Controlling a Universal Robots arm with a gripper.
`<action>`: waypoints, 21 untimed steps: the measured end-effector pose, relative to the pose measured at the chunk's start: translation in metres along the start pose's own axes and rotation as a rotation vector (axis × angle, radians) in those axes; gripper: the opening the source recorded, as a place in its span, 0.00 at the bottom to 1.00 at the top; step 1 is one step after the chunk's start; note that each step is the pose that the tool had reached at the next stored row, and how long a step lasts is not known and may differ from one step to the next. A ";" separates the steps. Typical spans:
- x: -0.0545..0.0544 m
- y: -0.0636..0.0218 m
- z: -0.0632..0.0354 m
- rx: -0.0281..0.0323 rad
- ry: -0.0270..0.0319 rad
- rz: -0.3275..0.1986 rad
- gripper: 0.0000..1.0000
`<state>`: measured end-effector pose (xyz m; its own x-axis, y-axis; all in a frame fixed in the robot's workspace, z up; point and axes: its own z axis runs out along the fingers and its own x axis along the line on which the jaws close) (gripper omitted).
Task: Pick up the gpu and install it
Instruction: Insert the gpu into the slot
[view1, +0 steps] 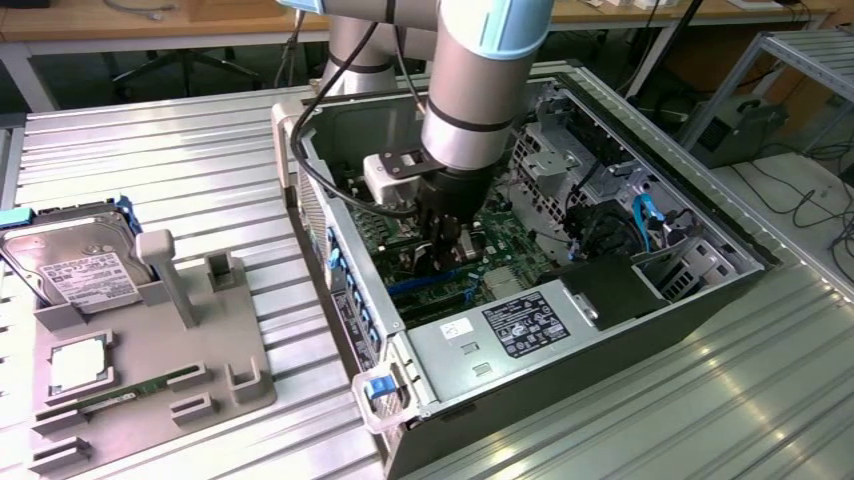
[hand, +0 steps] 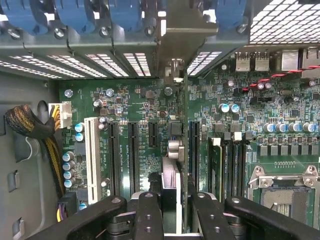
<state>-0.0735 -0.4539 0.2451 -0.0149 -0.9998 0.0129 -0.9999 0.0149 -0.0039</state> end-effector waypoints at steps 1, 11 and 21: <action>0.000 0.0001 0.0002 0.0000 0.0000 0.000 0.28; 0.000 0.0004 0.0089 -0.0002 0.0003 0.000 0.28; 0.000 0.0004 0.0142 -0.0001 0.0001 0.000 0.28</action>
<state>-0.0738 -0.4537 0.2309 -0.0148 -0.9998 0.0130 -0.9999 0.0148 -0.0038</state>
